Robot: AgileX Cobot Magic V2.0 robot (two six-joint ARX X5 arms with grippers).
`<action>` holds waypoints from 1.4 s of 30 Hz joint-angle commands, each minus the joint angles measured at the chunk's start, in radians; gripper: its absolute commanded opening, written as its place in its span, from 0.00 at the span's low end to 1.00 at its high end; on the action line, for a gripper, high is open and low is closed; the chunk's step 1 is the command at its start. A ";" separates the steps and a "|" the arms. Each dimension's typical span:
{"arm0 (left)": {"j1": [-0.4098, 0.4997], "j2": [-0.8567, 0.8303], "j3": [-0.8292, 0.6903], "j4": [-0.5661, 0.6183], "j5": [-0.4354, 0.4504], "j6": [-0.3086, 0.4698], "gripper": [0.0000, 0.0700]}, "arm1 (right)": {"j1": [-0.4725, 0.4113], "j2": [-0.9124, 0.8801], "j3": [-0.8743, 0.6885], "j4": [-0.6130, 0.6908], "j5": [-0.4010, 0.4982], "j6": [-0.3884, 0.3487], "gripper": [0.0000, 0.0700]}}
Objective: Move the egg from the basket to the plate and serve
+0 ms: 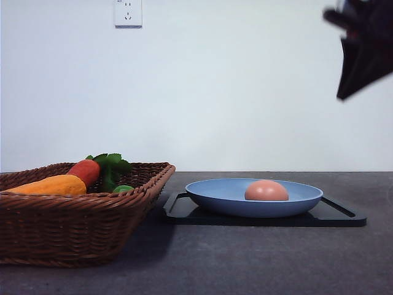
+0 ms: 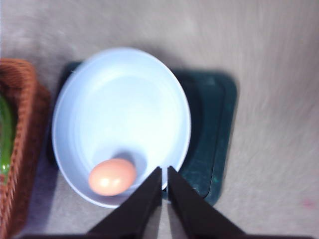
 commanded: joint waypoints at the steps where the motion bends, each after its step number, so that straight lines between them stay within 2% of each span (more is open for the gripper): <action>1: 0.018 0.007 0.003 0.015 -0.019 0.017 0.00 | 0.041 -0.036 -0.014 0.001 0.083 -0.022 0.00; 4: 0.059 -0.005 -0.029 0.033 -0.019 0.017 0.00 | 0.118 -0.130 -0.068 0.031 0.215 -0.023 0.00; 7: 0.092 -0.038 -0.092 0.093 -0.019 0.018 0.00 | 0.199 -0.232 -0.157 0.113 0.344 -0.023 0.00; 11: 0.102 -0.120 -0.232 0.236 -0.019 0.013 0.00 | 0.289 -0.377 -0.319 0.291 0.480 -0.023 0.00; 16: 0.101 -0.261 -0.458 0.455 -0.019 -0.008 0.00 | 0.363 -0.535 -0.551 0.562 0.583 -0.023 0.00; 19: 0.101 -0.346 -0.576 0.545 -0.019 -0.021 0.00 | 0.386 -0.599 -0.677 0.721 0.593 -0.018 0.00; 21: 0.101 -0.390 -0.631 0.558 -0.019 -0.021 0.00 | 0.391 -0.621 -0.736 0.788 0.590 -0.005 0.00; 26: 0.101 -0.413 -0.651 0.460 -0.019 -0.020 0.00 | 0.389 -0.624 -0.753 0.778 0.591 0.012 0.00; 41: 0.099 -0.437 -0.654 0.439 -0.019 -0.020 0.00 | 0.389 -0.624 -0.752 0.779 0.590 0.013 0.00; 42: 0.102 -0.470 -0.654 0.422 -0.024 0.016 0.00 | 0.389 -0.624 -0.752 0.779 0.590 0.013 0.00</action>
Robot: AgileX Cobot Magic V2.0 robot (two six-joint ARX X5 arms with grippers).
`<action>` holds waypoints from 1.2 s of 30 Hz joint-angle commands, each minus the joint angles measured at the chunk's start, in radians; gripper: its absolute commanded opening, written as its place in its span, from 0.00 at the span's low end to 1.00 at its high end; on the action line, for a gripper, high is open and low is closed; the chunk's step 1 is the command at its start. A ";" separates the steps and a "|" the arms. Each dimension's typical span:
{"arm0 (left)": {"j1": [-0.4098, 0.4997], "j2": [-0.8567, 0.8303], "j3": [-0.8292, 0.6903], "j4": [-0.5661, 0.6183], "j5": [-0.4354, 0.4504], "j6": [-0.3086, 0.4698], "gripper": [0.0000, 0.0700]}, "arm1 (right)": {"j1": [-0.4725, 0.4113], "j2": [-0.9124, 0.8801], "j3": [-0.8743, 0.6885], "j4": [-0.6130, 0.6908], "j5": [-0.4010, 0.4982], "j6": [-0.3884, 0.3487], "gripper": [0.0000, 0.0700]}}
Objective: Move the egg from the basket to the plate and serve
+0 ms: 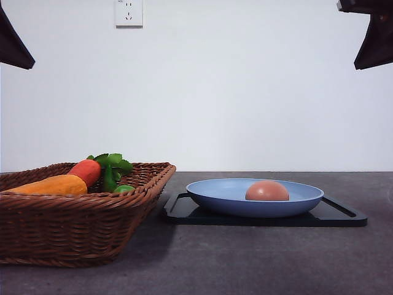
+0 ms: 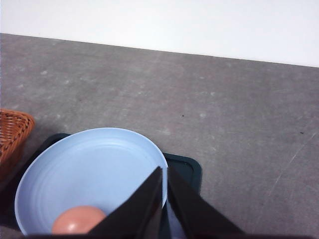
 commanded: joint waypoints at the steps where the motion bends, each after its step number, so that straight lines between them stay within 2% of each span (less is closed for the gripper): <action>1: 0.001 -0.061 0.007 -0.016 -0.008 0.064 0.00 | 0.004 0.004 0.010 0.009 0.004 0.010 0.00; 4: 0.022 -0.190 0.001 -0.069 -0.009 0.089 0.00 | 0.004 0.004 0.010 0.009 0.005 0.010 0.00; 8: 0.093 -0.364 -0.046 -0.061 -0.011 0.128 0.00 | 0.004 0.004 0.010 0.009 0.005 0.010 0.00; 11: 0.173 -0.468 -0.108 -0.016 -0.014 0.158 0.00 | 0.004 0.004 0.010 0.009 0.005 0.010 0.00; 15: 0.280 -0.562 -0.213 0.045 -0.014 0.156 0.00 | 0.004 0.004 0.010 0.009 0.004 0.010 0.00; 19: 0.347 -0.608 -0.327 0.080 -0.014 0.153 0.00 | 0.004 0.004 0.010 0.009 0.005 0.010 0.00; 26: 0.370 -0.651 -0.492 0.122 -0.014 0.087 0.00 | 0.004 0.004 0.010 0.009 0.005 0.010 0.00; 36: 0.369 -0.651 -0.580 0.124 -0.013 0.015 0.00 | 0.004 0.004 0.010 0.009 0.004 0.010 0.00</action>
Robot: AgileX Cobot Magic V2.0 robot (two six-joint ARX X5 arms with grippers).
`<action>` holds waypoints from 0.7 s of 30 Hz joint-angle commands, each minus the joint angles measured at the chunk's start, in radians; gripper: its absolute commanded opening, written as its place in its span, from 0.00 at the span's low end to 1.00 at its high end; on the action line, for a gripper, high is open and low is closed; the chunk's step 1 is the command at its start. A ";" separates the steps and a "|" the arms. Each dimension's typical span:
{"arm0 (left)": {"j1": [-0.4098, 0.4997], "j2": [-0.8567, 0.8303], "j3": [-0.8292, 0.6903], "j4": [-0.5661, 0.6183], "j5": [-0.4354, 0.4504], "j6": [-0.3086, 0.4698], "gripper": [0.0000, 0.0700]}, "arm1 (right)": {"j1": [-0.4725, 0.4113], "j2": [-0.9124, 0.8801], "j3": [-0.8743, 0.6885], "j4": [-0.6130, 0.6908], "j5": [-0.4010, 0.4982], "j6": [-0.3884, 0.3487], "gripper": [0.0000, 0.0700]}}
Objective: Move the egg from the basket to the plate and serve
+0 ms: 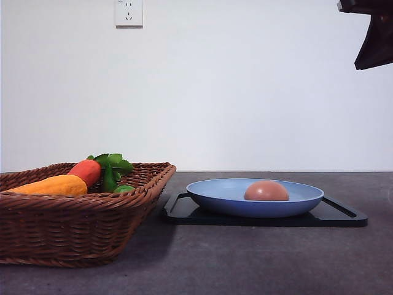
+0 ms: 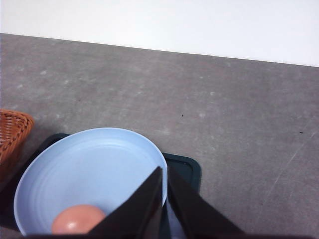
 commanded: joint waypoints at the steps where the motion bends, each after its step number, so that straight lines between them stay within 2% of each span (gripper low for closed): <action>1: 0.001 -0.002 -0.026 -0.002 0.000 -0.033 0.00 | 0.005 0.004 0.010 0.009 0.004 0.010 0.00; 4: 0.001 -0.002 -0.035 0.037 0.000 -0.034 0.00 | 0.005 0.004 0.010 0.009 0.004 0.010 0.00; 21: 0.001 -0.002 -0.036 0.030 0.000 -0.034 0.00 | 0.005 0.004 0.010 0.009 0.004 0.010 0.00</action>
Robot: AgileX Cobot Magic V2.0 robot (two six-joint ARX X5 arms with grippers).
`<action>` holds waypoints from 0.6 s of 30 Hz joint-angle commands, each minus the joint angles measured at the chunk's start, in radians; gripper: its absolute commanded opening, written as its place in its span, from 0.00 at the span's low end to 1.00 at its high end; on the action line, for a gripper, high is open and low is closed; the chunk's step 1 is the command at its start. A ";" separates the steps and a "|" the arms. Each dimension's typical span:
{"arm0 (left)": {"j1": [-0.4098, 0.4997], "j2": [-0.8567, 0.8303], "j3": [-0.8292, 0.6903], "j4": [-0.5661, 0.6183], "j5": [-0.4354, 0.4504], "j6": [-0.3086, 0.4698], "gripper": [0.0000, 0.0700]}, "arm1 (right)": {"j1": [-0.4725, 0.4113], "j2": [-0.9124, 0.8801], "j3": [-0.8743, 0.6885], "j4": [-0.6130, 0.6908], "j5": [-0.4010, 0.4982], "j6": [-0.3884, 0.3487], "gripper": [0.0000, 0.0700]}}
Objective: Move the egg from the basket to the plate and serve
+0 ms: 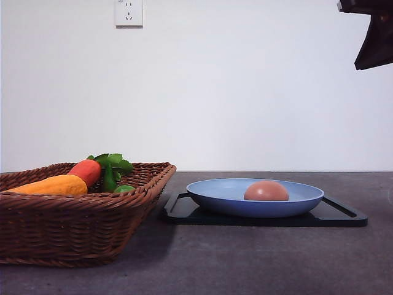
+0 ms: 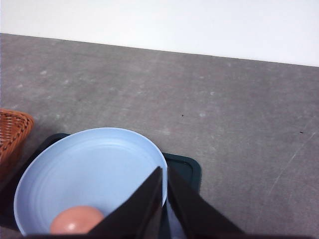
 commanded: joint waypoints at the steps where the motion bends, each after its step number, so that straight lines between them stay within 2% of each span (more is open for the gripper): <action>1: 0.001 -0.002 -0.022 -0.009 0.000 -0.009 0.00 | 0.004 0.004 0.010 0.009 0.004 0.010 0.00; 10: 0.001 -0.002 -0.022 -0.009 0.000 -0.009 0.00 | 0.004 -0.023 0.010 0.003 0.006 0.008 0.00; 14: 0.001 -0.002 -0.022 -0.008 0.000 -0.009 0.00 | -0.025 -0.143 -0.008 0.002 0.053 -0.089 0.00; 18: 0.001 -0.002 -0.022 -0.009 0.000 -0.009 0.00 | -0.111 -0.299 -0.090 0.042 0.023 -0.110 0.00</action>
